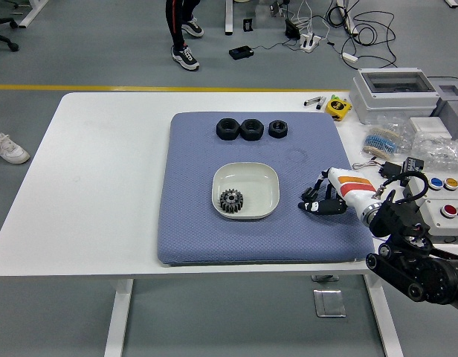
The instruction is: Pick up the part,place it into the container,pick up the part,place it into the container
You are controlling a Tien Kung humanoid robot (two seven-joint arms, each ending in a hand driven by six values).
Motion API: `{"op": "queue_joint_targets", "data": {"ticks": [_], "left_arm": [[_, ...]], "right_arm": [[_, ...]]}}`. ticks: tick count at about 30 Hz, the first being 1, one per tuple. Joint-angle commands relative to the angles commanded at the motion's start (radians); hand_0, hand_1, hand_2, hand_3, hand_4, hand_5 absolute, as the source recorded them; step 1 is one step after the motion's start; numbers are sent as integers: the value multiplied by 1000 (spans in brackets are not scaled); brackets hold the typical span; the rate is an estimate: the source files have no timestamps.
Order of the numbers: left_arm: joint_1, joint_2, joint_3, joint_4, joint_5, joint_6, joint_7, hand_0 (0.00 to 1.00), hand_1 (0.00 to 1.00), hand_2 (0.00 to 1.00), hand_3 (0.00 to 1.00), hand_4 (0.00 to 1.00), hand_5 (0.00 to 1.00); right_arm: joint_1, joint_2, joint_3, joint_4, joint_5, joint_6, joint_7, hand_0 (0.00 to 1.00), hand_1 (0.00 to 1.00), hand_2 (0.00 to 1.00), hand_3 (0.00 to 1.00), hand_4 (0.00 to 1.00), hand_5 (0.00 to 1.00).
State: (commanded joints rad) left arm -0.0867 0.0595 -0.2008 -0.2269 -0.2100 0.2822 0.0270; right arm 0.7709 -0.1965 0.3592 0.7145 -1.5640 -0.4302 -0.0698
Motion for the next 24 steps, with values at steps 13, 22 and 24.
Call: {"op": "queue_joint_targets", "data": {"ticks": [13,22,24], "left_arm": [[-5,-1,4,-1,-4,-2,-2,617,594,699,599,581,593],[-5,-1,4,0,-5,-2,-2,617,593,700,599,582,594],[-5,-1,3,0,-5,-2,-2,617,593,700,599,582,594]], "right_arm": [[2,13,-19,-24,27,-33,-7,45,117,241,426,714,514],[-2,14,-26,-29,16,-25,-14,10,64,169,281,759,419],[-3,11,-24,-22,10,-25,-15,10,64,169,281,759,419]]}}
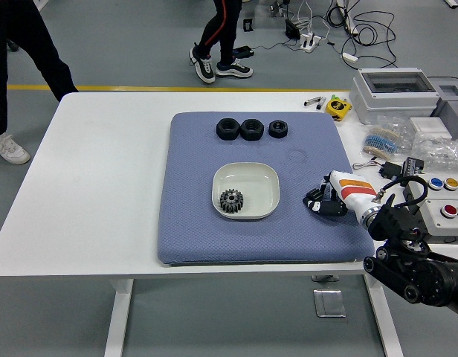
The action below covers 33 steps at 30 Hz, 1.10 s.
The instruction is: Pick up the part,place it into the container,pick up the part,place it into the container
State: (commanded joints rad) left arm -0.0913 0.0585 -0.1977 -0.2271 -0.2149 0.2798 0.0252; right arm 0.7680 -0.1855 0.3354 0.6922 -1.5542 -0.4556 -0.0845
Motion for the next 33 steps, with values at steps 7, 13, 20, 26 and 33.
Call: {"op": "queue_joint_targets", "data": {"ticks": [7,13,20,26,33], "left_arm": [[0,0,-1,0,3,0,1,617,595,700,599,582,593],[1,1,-1,1,3,-1,0,617,593,699,599,581,595],[3,0,-3,2,7,0,1,617,593,699,599,582,596],[8,0,-12,2,21,1,5,617,593,699,599,582,597],[7,2,-12,1,25,3,5,617,593,695,599,582,596]], "right_arm": [[-3,-12,22,32,-12,-8,2,7,62,166,272,746,428],[-1,-34,47,76,-33,-14,-2,7,60,162,267,747,425],[-8,-55,86,173,-82,-38,-10,5,60,161,263,749,423],[-6,-46,78,294,-116,-78,-19,6,60,161,263,760,418],[20,34,22,283,-94,-69,-28,45,105,226,427,897,536]]}}
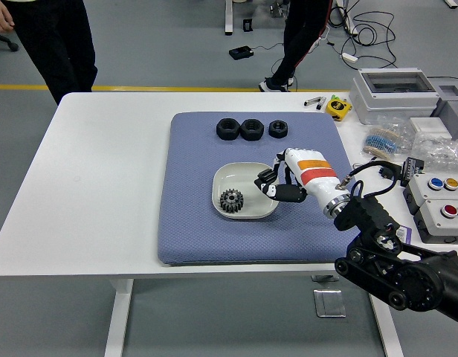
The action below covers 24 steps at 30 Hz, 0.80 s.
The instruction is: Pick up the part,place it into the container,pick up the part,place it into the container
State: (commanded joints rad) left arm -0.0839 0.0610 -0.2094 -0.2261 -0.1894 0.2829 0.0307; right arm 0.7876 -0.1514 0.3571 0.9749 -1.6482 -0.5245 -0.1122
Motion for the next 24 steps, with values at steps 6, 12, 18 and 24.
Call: {"op": "queue_joint_targets", "data": {"ticks": [6,12,18,24], "left_arm": [[-3,2,7,-1,-7,1,-4,617,592,697,599,582,595],[-8,3,14,-2,-17,0,-8,617,590,697,600,583,595],[-9,4,14,-1,-17,-1,-6,617,589,693,600,582,594],[-9,3,16,0,-21,-1,-7,618,589,694,599,583,595]], "right_arm": [[36,59,-48,-75,-14,78,-41,82,163,295,581,998,641],[59,65,-53,-96,0,127,-45,85,171,307,618,998,660],[58,53,-35,-80,3,86,-34,78,174,311,609,998,654],[40,24,10,-50,26,8,-25,99,183,317,583,998,647]]}}
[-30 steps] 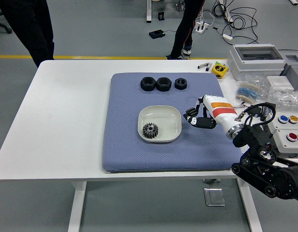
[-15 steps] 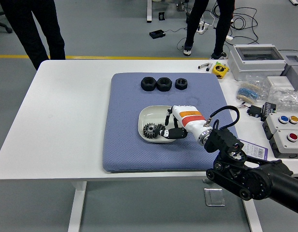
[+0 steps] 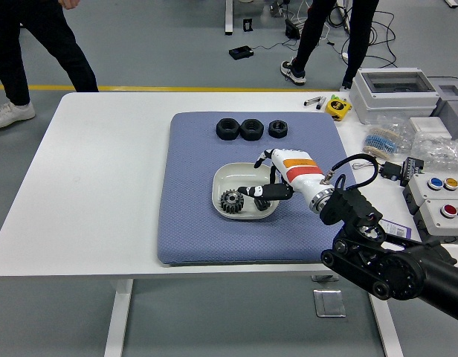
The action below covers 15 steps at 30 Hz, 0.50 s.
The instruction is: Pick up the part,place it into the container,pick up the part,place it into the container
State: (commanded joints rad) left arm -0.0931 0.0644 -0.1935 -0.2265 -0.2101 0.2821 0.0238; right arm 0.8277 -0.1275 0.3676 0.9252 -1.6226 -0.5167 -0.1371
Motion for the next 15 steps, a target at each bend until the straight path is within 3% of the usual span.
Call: {"op": "queue_joint_targets", "data": {"ticks": [5,6,8,11,12,15], "left_arm": [[2,-1,2,1,-8,0,-2,618,589,694,599,583,595],[2,-2,2,1,-7,0,-1,617,589,693,599,582,593],[3,-2,1,1,-6,0,-1,617,589,693,599,582,593],[4,-3,-1,1,-5,0,0,617,589,693,599,582,593],[5,-3,-1,1,-5,0,0,616,591,691,599,581,592],[6,-4,-2,1,-4,0,0,616,591,691,599,581,592]], "right_arm": [[-26,-33,51,23,93,-79,43,99,183,317,583,998,647],[-32,-40,58,26,132,-94,61,211,302,426,568,998,608],[-52,-58,74,40,216,-111,124,211,302,426,568,998,608],[-83,-81,102,66,346,-85,228,211,302,426,568,998,608],[-93,-88,112,76,385,-70,256,350,515,625,625,998,619],[-123,-109,142,109,515,-4,327,350,515,625,625,998,619]]}}
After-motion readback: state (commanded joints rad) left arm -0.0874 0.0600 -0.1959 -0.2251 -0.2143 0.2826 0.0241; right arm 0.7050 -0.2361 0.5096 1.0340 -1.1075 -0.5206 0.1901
